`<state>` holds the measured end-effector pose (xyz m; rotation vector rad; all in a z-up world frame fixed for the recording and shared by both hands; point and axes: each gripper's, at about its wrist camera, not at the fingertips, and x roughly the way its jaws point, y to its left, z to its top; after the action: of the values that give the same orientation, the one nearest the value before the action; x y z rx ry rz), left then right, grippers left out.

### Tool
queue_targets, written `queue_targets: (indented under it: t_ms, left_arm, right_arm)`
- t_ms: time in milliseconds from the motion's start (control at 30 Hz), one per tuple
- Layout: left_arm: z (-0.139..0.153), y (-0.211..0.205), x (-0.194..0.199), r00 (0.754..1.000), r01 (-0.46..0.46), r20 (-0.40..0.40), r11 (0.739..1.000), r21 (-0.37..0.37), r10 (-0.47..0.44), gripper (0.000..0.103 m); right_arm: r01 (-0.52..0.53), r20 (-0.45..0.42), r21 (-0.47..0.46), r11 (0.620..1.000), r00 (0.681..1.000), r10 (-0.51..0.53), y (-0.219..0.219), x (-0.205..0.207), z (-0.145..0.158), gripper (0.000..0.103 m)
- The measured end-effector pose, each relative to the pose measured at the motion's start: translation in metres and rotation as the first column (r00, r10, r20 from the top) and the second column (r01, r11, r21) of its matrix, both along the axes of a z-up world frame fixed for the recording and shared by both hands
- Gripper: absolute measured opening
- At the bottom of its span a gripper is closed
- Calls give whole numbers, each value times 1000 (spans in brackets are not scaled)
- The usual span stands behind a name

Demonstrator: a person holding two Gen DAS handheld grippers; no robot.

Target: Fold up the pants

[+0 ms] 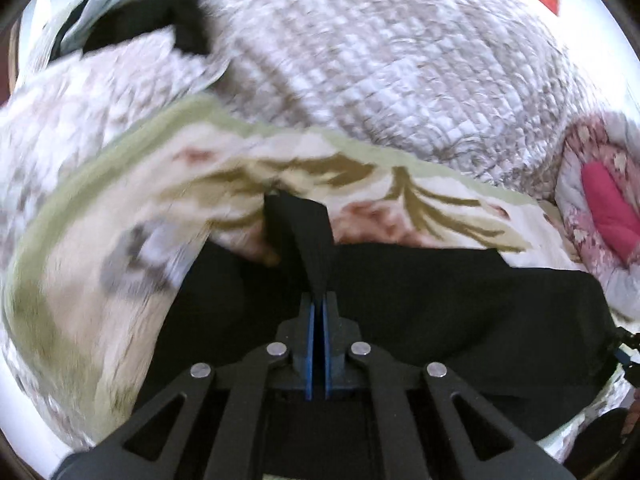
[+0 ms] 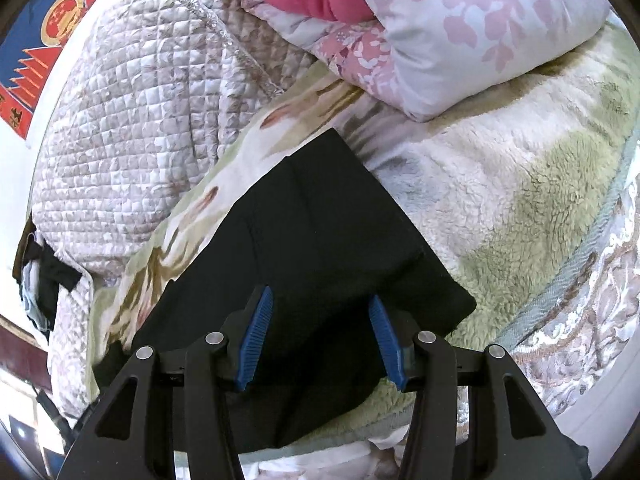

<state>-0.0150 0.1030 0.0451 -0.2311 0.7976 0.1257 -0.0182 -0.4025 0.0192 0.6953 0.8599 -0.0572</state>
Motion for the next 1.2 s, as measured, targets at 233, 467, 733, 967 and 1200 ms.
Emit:
queue_targets:
  t_ms: [233, 467, 733, 967, 1200]
  left_arm:
    - [-28, 21, 1, 998, -40, -63, 979, -201, 28, 15]
    - [-40, 39, 17, 992, -107, -93, 947, -304, 83, 26]
    - [-13, 41, 14, 992, -125, -32, 968, -216, 121, 4]
    - [17, 46, -34, 983, -176, 23, 974, -146, 181, 4]
    - [-22, 53, -49, 971, -231, -100, 958, -171, 216, 5]
  right_arm:
    - [10, -15, -2, 1000, 1000, -10, -1, 6, 0, 51]
    - [23, -16, -18, 1000, 1000, -23, -1, 9, 0, 51]
    - [36, 5, -24, 999, 999, -35, -4, 12, 9, 11]
    - [31, -8, -52, 998, 999, -32, 0, -7, 22, 10]
    - [47, -66, -17, 999, 997, -48, -9, -9, 6, 10]
